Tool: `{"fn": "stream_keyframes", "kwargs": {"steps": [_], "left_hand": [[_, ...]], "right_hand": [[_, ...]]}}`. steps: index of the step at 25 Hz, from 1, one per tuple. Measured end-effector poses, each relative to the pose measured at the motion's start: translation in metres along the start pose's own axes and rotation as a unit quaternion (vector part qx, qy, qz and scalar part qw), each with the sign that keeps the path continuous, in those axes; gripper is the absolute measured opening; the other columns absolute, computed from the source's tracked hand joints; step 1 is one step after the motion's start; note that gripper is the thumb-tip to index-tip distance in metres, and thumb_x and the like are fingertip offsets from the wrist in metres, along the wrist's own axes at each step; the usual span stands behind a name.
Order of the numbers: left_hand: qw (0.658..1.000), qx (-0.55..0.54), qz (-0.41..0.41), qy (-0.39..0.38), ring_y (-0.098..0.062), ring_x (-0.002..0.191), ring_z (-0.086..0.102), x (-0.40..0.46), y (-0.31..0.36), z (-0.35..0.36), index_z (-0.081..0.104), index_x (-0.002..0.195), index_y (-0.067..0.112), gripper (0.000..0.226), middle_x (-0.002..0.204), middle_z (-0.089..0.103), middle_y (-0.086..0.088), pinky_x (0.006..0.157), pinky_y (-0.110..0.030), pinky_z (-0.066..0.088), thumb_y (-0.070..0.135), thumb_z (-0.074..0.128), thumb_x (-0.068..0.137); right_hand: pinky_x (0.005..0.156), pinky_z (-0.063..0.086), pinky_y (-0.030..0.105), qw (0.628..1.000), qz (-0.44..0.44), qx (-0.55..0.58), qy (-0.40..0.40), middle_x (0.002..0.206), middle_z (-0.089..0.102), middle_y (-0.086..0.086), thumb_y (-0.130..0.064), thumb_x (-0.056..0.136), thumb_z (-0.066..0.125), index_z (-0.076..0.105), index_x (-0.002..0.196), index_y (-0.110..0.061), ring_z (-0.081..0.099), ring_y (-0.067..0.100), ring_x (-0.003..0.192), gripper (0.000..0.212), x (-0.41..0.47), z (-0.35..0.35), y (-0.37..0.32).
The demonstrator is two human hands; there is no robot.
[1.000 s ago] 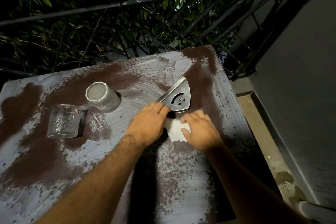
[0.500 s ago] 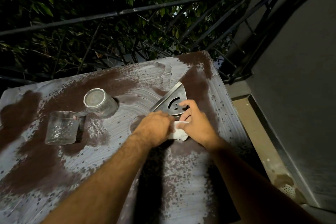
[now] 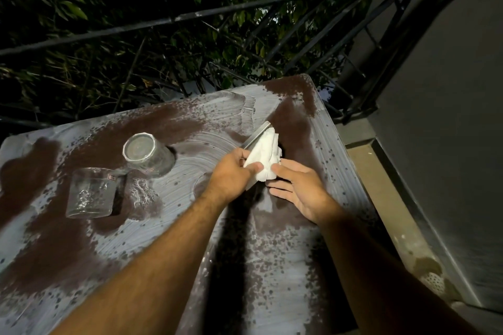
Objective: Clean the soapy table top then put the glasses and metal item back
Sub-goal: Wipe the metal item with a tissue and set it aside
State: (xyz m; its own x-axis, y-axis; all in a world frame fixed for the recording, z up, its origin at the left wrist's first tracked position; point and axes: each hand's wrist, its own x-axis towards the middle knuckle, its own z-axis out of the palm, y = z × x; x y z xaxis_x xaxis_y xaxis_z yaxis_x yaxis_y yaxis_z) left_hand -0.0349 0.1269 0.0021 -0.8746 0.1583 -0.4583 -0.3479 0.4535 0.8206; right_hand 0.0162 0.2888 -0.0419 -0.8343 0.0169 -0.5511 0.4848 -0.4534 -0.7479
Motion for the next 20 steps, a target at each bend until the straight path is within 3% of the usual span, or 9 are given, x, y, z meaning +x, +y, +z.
{"fn": "stream_keyframes", "kwargs": {"steps": [5, 8, 11, 13, 15, 18, 20], "left_hand": [[0.999, -0.031, -0.015, -0.022, -0.032, 0.081, 0.067, 0.001, 0.000, 0.008, 0.064, 0.109, 0.004, 0.022, 0.106, 0.074, -0.026, 0.086, -0.060, 0.057, 0.014, 0.073, 0.092], [0.999, 0.027, 0.014, 0.022, -0.027, 0.079, 0.069, 0.003, 0.000, 0.008, 0.065, 0.107, 0.014, 0.026, 0.095, 0.076, -0.012, 0.085, -0.053, 0.059, 0.026, 0.077, 0.088], [0.953, 0.265, 0.115, 0.092, -0.020, 0.105, 0.066, 0.006, -0.002, -0.001, 0.058, 0.118, 0.030, 0.050, 0.115, 0.071, 0.005, 0.091, -0.037, 0.053, 0.047, 0.082, 0.076], [0.927, 0.349, 0.129, 0.047, -0.022, 0.127, 0.053, 0.009, -0.006, -0.004, 0.048, 0.137, 0.029, 0.084, 0.138, 0.057, 0.002, 0.105, -0.038, 0.045, 0.049, 0.089, 0.066], [0.922, 0.370, 0.108, 0.012, -0.025, 0.138, 0.044, 0.013, -0.009, 0.000, 0.036, 0.149, 0.022, 0.105, 0.150, 0.046, -0.002, 0.116, -0.038, 0.038, 0.042, 0.092, 0.063], [0.895, 0.433, 0.100, 0.025, -0.029, 0.142, 0.041, 0.020, -0.014, 0.007, 0.026, 0.156, 0.009, 0.100, 0.157, 0.040, -0.009, 0.119, -0.036, 0.032, 0.027, 0.085, 0.077], [0.876, 0.468, 0.106, 0.046, -0.032, 0.132, 0.050, 0.026, -0.012, 0.006, 0.029, 0.154, 0.006, 0.081, 0.149, 0.048, -0.013, 0.112, -0.038, 0.041, 0.019, 0.072, 0.086]], "right_hand": [[0.074, 0.059, 0.031, 1.000, 0.004, 0.002, -0.022, 0.109, 0.075, 0.004, -0.022, 0.094, 0.066, 0.069, 0.114, -0.020, 0.072, 0.022, 0.099, 0.021, 0.008, 0.001, -0.007], [0.071, 0.059, 0.032, 1.000, -0.010, 0.002, 0.028, 0.103, 0.076, 0.006, -0.017, 0.093, 0.065, 0.069, 0.113, -0.018, 0.073, 0.023, 0.094, 0.020, 0.016, 0.001, -0.009], [0.062, 0.059, 0.031, 0.987, -0.037, 0.042, 0.150, 0.100, 0.076, 0.010, -0.009, 0.091, 0.067, 0.068, 0.115, -0.010, 0.074, 0.026, 0.088, 0.024, 0.023, -0.007, -0.010], [0.059, 0.059, 0.032, 0.973, -0.038, 0.051, 0.224, 0.103, 0.073, 0.016, -0.006, 0.089, 0.069, 0.065, 0.119, -0.002, 0.072, 0.029, 0.086, 0.031, 0.027, -0.015, -0.011], [0.056, 0.059, 0.031, 0.965, -0.035, 0.032, 0.259, 0.099, 0.072, 0.016, -0.004, 0.088, 0.070, 0.065, 0.119, 0.003, 0.072, 0.028, 0.080, 0.032, 0.030, -0.022, -0.011], [0.053, 0.058, 0.030, 0.961, -0.035, -0.011, 0.274, 0.101, 0.071, 0.015, -0.002, 0.087, 0.070, 0.066, 0.117, 0.004, 0.071, 0.026, 0.077, 0.031, 0.033, -0.024, -0.009], [0.052, 0.058, 0.030, 0.960, -0.041, -0.031, 0.274, 0.097, 0.071, 0.012, -0.001, 0.086, 0.070, 0.066, 0.117, 0.004, 0.070, 0.025, 0.077, 0.031, 0.035, -0.023, -0.008]]}}
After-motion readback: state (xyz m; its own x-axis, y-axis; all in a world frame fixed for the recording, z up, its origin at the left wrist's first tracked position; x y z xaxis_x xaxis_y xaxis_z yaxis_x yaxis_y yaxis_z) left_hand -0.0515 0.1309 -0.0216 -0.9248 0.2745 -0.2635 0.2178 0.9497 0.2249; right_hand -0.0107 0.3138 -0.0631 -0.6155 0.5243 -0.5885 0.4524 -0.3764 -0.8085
